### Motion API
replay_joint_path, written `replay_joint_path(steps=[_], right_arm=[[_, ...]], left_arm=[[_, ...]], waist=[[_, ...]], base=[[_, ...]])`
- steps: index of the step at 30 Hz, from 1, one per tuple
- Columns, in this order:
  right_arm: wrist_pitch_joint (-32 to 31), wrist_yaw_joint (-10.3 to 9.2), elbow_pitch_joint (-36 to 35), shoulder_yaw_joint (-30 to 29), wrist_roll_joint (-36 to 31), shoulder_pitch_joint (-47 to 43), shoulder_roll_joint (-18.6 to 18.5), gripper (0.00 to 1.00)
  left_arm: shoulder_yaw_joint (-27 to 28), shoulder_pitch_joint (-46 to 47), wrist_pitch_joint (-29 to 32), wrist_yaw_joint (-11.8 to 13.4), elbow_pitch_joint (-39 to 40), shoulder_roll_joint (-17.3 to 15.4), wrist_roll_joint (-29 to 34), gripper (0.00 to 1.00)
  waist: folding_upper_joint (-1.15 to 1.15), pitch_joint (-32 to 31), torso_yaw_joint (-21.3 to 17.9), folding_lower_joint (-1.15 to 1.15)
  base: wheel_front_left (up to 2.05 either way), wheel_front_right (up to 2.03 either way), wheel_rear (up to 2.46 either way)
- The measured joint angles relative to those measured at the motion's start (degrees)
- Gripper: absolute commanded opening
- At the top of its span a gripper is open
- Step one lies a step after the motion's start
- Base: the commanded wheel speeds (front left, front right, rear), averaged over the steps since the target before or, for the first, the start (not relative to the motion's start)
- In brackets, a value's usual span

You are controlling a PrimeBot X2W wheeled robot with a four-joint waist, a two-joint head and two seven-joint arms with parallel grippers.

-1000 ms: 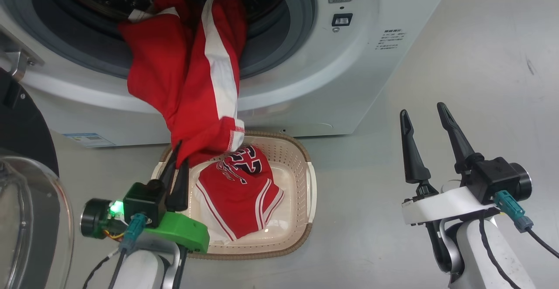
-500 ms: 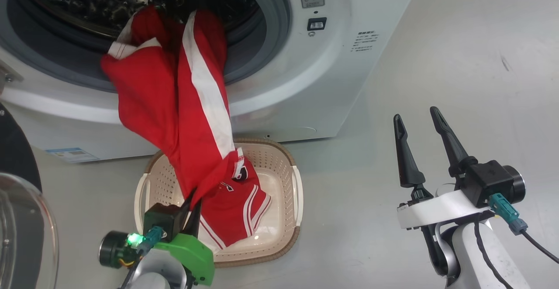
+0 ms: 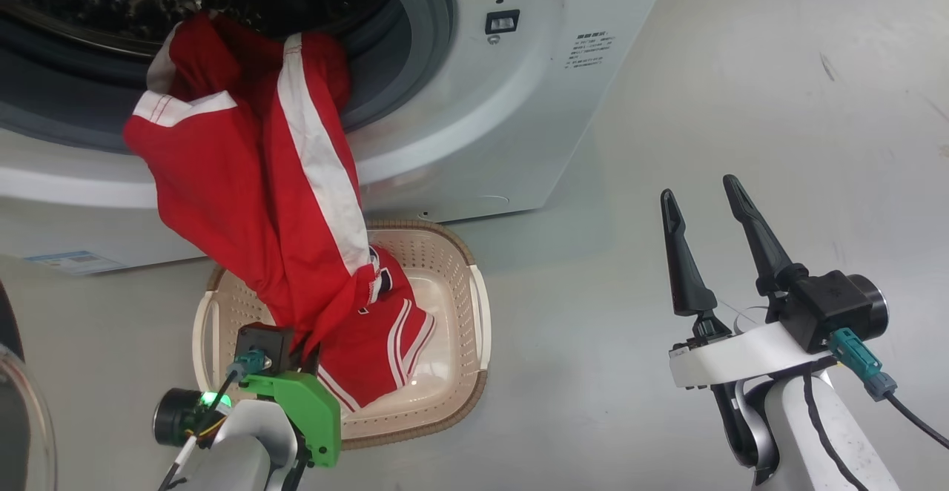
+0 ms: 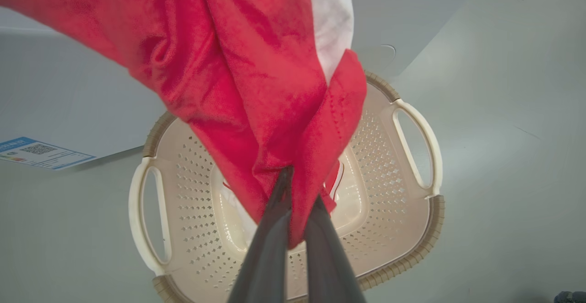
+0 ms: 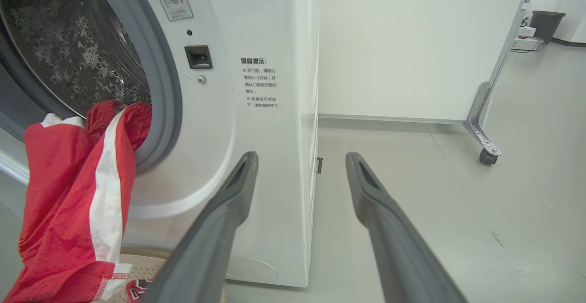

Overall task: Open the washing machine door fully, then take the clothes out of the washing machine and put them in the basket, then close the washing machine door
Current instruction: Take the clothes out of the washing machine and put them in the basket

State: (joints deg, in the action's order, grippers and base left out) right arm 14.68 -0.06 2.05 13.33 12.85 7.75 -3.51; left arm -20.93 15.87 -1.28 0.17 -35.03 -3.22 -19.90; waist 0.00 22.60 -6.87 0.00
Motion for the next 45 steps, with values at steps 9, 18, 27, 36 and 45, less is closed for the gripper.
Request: replay_joint_path(steps=[9, 18, 27, 36, 45], right_arm=[[0.00, 0.52, -1.56, 0.74, 0.01, 0.87, 0.16, 1.00], [0.00, 0.53, -2.50, 0.94, 0.22, 2.32, 0.35, 1.00], [0.00, 0.40, -2.58, -0.34, 0.47, 2.97, 0.57, 1.00], [0.00, 0.35, -2.24, -0.91, 0.47, 2.99, 0.68, 1.00], [0.00, -0.09, -1.30, -2.67, 0.24, 2.88, 0.67, 1.00]], left_arm=[[1.23, 6.51, 1.69, -1.20, -7.44, 0.16, -1.14, 0.00], [2.70, 12.15, 2.21, -2.49, -12.92, -0.03, -2.35, 0.67], [1.82, 14.06, 0.75, -3.50, -17.98, 0.13, -2.33, 1.00], [1.09, 15.27, -3.94, -3.59, -19.33, 0.37, -1.68, 1.00], [2.65, 15.27, -12.50, -3.59, -15.89, 0.91, -3.01, 1.00]], waist=[[0.00, 3.46, -2.40, 0.00], [0.00, 7.61, -5.22, 0.00], [0.00, 9.55, -6.16, 0.00], [0.00, 8.34, -4.03, 0.00], [0.00, 5.85, -0.82, 0.00]], base=[[0.00, 0.00, 0.00], [0.00, 0.00, 0.00], [0.00, 0.00, 0.00], [0.00, 0.00, 0.00], [0.00, 0.00, 0.00]])
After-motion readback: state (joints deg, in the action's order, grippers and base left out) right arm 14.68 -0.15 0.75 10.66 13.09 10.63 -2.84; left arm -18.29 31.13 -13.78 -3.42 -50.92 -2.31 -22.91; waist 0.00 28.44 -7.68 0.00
